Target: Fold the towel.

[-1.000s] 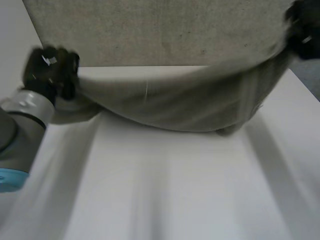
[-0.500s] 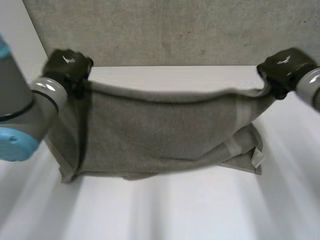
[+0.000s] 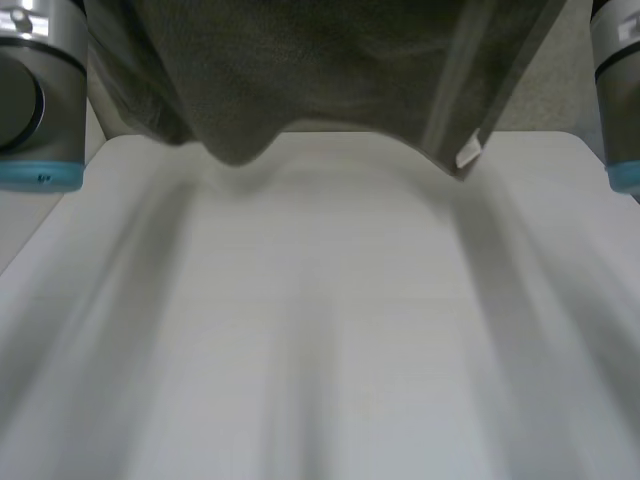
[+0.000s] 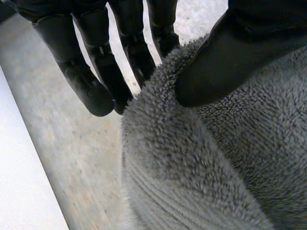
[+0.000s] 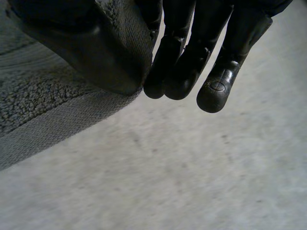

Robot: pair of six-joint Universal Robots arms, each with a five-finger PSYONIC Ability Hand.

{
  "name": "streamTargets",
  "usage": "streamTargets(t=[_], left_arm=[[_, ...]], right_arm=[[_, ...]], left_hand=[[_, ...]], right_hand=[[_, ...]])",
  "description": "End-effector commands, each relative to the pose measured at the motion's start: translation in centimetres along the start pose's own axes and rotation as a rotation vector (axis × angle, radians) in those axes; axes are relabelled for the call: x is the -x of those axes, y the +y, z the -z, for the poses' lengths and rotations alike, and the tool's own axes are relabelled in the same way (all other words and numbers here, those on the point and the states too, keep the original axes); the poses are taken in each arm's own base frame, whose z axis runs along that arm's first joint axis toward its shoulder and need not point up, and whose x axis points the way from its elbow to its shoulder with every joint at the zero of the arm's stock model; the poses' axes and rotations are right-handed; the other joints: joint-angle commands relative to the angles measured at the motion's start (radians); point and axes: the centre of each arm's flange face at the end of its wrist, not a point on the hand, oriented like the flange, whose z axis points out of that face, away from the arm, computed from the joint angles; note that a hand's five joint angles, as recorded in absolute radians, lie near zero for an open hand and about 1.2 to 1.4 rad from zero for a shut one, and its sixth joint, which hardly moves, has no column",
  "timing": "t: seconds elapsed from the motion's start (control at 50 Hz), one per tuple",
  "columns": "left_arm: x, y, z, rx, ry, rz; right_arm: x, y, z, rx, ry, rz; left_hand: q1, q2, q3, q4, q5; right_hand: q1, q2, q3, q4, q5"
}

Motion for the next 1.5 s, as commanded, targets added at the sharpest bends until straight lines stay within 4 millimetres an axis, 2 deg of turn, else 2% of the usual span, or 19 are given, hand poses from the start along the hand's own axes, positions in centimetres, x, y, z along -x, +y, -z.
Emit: streamTargets(t=[0.02, 0.04, 0.08, 0.1, 0.14, 0.16, 0.2, 0.22, 0.24, 0.32, 0.46, 0.48, 0.5, 0.54, 0.56, 0.6, 0.78, 1.1, 1.5], left_arm=[[-1.5, 5.5, 6.4, 0.305, 0.101, -0.007], [-1.5, 5.5, 6.4, 0.306, 0.101, -0.007], [-2.1, 6.8, 9.7, 0.406, 0.143, -0.018], [-2.1, 6.8, 9.7, 0.407, 0.144, -0.018], [-3.0, 8.3, 13.0, 0.501, 0.192, -0.033], [-3.0, 8.3, 13.1, 0.501, 0.193, -0.033], [-3.8, 9.8, 16.1, 0.585, 0.265, -0.067], [-3.8, 9.8, 16.1, 0.585, 0.266, -0.067], [-4.2, 10.3, 17.3, 0.614, 0.302, -0.092], [-5.5, 12.0, 20.8, 0.696, 0.412, -0.170], [-6.9, 11.7, 23.7, 0.739, 0.503, -0.193], [-7.3, 11.5, 24.3, 0.742, 0.521, -0.189], [-7.3, 11.5, 24.3, 0.742, 0.521, -0.189], [-7.9, 11.2, 24.9, 0.736, 0.545, -0.185], [-7.9, 11.2, 24.9, 0.736, 0.545, -0.185], [-8.0, 11.2, 25.0, 0.736, 0.553, -0.184], [-7.4, 11.6, 25.6, 0.775, 0.550, -0.189], [-4.4, 13.6, 25.8, 0.894, 0.481, -0.206], [-3.4, 14.2, 26.0, 0.930, 0.458, -0.209]], right_arm=[[2.9, 2.5, 4.0, 0.207, -0.300, -0.088], [2.9, 2.5, 4.0, 0.207, -0.300, -0.089], [3.8, 4.6, 6.4, 0.317, -0.408, -0.117], [3.8, 4.6, 6.5, 0.318, -0.408, -0.117], [4.7, 6.6, 9.1, 0.408, -0.499, -0.146], [4.7, 6.6, 9.1, 0.409, -0.500, -0.147], [5.5, 7.7, 11.2, 0.460, -0.567, -0.164], [5.5, 7.7, 11.2, 0.460, -0.567, -0.164], [5.6, 8.4, 11.9, 0.490, -0.581, -0.164], [4.3, 10.6, 13.8, 0.597, -0.569, -0.127], [2.3, 12.2, 15.6, 0.710, -0.491, -0.069], [2.2, 12.5, 16.0, 0.727, -0.481, -0.068], [2.2, 12.5, 16.0, 0.727, -0.481, -0.068], [2.4, 12.8, 16.8, 0.746, -0.482, -0.072], [2.4, 12.8, 16.8, 0.746, -0.482, -0.072], [2.8, 13.2, 17.4, 0.748, -0.483, -0.072], [3.4, 13.4, 18.0, 0.740, -0.491, -0.074], [3.4, 13.5, 18.1, 0.746, -0.490, -0.075], [3.5, 13.6, 18.2, 0.747, -0.495, -0.077]], left_hand=[[-0.077, -0.121, -0.154, -0.130, -0.267], [-0.077, -0.121, -0.154, -0.130, -0.267], [-0.077, -0.121, -0.154, -0.130, -0.267], [-0.077, -0.121, -0.154, -0.130, -0.267], [-0.077, -0.121, -0.154, -0.130, -0.267], [-0.077, -0.121, -0.154, -0.130, -0.267], [-0.077, -0.121, -0.154, -0.130, -0.267], [-0.077, -0.121, -0.154, -0.130, -0.267], [-0.077, -0.121, -0.154, -0.130, -0.267], [-0.077, -0.121, -0.154, -0.130, -0.267], [-0.077, -0.121, -0.154, -0.130, -0.267], [-0.181, -0.226, -0.258, -0.234, -0.372], [-0.182, -0.227, -0.260, -0.236, -0.373], [-0.466, -0.510, -0.543, -0.519, -0.656], [-0.467, -0.511, -0.544, -0.520, -0.658], [-0.634, -0.678, -0.711, -0.687, -0.824], [-0.913, -0.957, -0.990, -0.966, -1.103], [-0.913, -0.958, -0.991, -0.967, -1.104], [-0.784, -0.828, -0.861, -0.837, -0.975]], right_hand=[[0.059, 0.059, 0.050, 0.052, 0.052], [0.059, 0.059, 0.050, 0.052, 0.052], [0.059, 0.059, 0.050, 0.052, 0.052], [0.059, 0.059, 0.050, 0.052, 0.052], [0.059, 0.059, 0.050, 0.052, 0.052], [0.059, 0.059, 0.050, 0.052, 0.052], [0.059, 0.059, 0.050, 0.052, 0.052], [0.059, 0.059, 0.050, 0.052, 0.052], [0.059, 0.059, 0.050, 0.052, 0.052], [0.059, 0.059, 0.050, 0.052, 0.052], [0.059, 0.059, 0.050, 0.052, 0.052], [0.059, 0.059, 0.050, 0.052, 0.052], [0.059, 0.059, 0.050, 0.052, 0.052], [0.059, 0.059, 0.050, 0.052, 0.052], [0.059, 0.059, 0.050, 0.052, 0.052], [0.059, 0.059, 0.050, 0.052, 0.052], [0.059, 0.059, 0.050, 0.052, 0.052], [0.059, 0.059, 0.050, 0.052, 0.052], [0.059, 0.059, 0.050, 0.052, 0.052]])
